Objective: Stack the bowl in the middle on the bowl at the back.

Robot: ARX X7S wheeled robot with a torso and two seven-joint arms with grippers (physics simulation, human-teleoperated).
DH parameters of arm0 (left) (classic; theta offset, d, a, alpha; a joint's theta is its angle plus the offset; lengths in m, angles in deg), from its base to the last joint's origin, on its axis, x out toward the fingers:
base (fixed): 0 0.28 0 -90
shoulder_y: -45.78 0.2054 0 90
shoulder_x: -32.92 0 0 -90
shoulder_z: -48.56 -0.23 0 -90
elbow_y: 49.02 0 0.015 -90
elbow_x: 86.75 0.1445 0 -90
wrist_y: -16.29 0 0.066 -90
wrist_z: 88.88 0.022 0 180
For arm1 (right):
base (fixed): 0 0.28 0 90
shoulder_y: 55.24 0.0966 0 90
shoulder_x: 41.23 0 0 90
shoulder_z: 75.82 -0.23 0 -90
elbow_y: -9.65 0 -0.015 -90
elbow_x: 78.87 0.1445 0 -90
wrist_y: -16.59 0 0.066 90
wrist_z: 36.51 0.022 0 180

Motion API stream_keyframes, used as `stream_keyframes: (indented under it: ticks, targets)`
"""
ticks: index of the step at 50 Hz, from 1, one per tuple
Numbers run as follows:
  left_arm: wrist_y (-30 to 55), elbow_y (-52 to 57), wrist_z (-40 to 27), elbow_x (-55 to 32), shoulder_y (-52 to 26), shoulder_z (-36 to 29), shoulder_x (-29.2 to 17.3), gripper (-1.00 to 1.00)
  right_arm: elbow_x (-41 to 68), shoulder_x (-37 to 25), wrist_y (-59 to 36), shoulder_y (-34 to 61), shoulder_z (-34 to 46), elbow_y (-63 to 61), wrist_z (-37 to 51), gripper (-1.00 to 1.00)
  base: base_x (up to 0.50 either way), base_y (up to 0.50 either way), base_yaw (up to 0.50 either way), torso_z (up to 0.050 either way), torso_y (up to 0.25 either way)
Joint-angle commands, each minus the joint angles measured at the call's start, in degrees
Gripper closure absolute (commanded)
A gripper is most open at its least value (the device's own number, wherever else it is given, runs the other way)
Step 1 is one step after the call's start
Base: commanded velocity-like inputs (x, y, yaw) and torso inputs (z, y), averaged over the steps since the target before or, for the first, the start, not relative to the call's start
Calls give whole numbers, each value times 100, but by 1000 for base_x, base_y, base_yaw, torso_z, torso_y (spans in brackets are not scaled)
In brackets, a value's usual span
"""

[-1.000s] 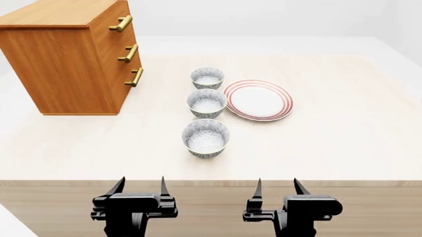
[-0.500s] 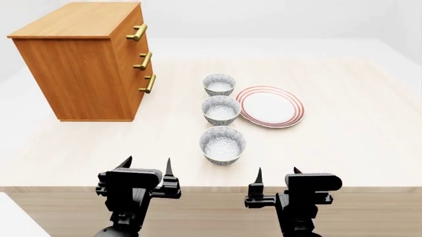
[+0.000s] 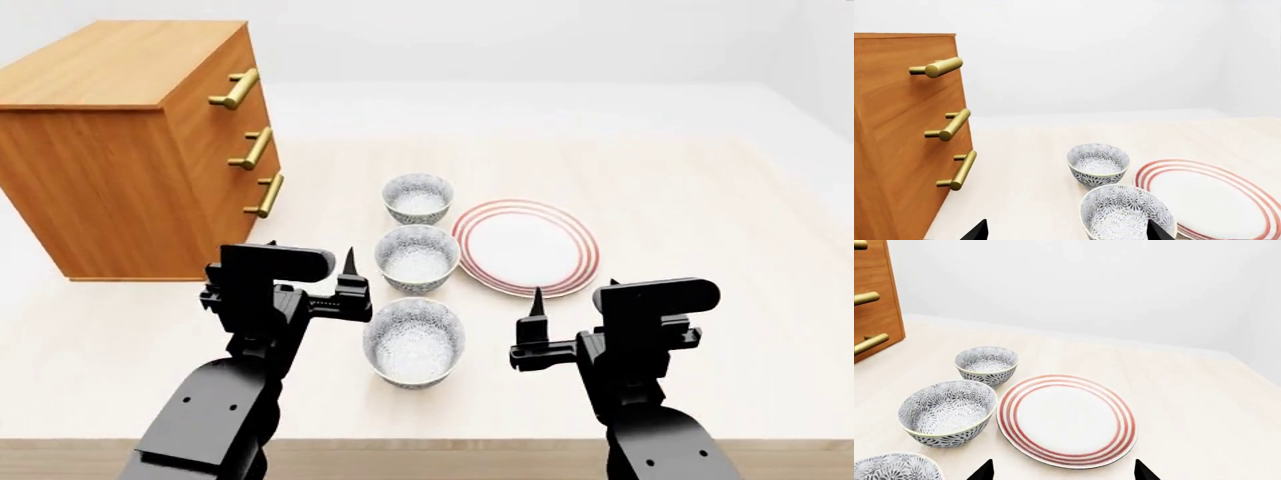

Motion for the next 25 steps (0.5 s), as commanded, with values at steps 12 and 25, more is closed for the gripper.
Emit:
stream_keyframes:
  ticks: [12, 25]
  targets:
    - [652, -612, 63, -132, -829, -248, -27, -100, -53, -218, -145, 126, 165, -314, 31, -100, 496, -65, 0, 0, 0]
    - [1364, -1067, 122, -338, -1258, -324, 20, -100, -75, -228, -202, 204, 203, -236, 119, -100, 462, 0, 0, 0, 0]
